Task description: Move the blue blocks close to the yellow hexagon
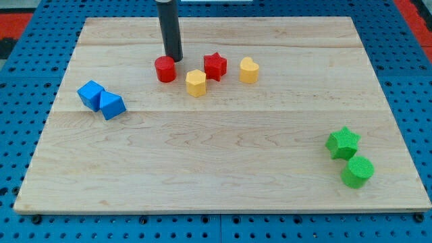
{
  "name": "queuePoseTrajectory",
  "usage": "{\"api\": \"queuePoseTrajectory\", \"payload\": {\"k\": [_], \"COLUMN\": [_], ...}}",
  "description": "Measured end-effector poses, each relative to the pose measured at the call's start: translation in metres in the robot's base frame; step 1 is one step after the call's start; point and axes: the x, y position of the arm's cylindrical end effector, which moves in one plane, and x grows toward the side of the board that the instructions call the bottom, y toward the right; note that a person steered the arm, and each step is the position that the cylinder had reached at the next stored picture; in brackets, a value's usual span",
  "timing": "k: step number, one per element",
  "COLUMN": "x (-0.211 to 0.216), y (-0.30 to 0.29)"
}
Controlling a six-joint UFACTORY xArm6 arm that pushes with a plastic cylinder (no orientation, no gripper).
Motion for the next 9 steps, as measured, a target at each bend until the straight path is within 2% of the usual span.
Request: {"api": "queuePoseTrajectory", "payload": {"k": [1,2,3,4,5,6,7,8,9], "x": [-0.018,-0.003,0.054,0.095,0.105,0.107,0.157,0.161,0.140], "y": [-0.073,-0.153,-0.158,-0.129,-0.101,-0.164,-0.151,-0.110,-0.074]}}
